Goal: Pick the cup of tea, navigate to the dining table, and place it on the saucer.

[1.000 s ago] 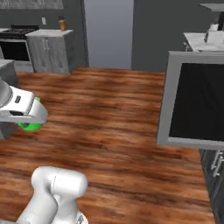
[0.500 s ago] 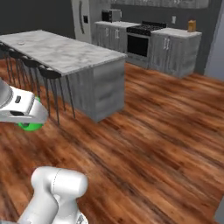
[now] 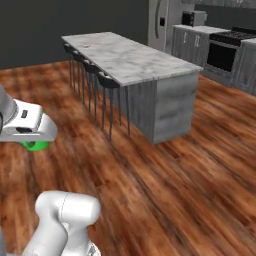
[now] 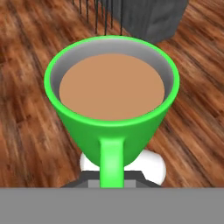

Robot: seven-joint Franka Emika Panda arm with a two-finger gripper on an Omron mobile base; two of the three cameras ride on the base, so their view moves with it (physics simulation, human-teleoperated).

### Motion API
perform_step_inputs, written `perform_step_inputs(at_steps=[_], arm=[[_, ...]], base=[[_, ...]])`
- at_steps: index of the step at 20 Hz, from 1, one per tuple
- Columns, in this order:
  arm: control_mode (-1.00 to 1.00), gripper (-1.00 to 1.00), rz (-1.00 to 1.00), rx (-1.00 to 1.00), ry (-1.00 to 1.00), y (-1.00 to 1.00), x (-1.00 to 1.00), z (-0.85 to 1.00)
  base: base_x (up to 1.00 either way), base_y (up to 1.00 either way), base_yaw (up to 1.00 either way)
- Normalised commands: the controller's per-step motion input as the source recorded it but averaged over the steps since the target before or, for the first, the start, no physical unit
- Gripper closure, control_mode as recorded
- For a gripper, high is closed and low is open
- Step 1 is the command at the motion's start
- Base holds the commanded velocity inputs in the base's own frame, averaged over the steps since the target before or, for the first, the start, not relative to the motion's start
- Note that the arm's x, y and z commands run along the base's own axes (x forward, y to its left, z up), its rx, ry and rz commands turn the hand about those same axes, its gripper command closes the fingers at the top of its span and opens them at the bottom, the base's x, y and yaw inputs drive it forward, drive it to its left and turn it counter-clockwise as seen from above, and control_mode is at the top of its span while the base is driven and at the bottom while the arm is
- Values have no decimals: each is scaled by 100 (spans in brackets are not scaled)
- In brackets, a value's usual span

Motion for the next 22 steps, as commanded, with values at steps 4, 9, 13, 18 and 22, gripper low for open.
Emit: perform_step_inputs(at_steps=[4, 9, 13, 18, 22], arm=[[100, 100, 0, 0, 0, 0, 0, 0], [100, 100, 0, 0, 0, 0, 0, 0], [100, 100, 0, 0, 0, 0, 0, 0], [100, 100, 0, 0, 0, 0, 0, 0], [100, 100, 0, 0, 0, 0, 0, 0]], base=[[63, 0, 6], [100, 12, 0], [100, 50, 0], [100, 95, 0], [100, 100, 0]])
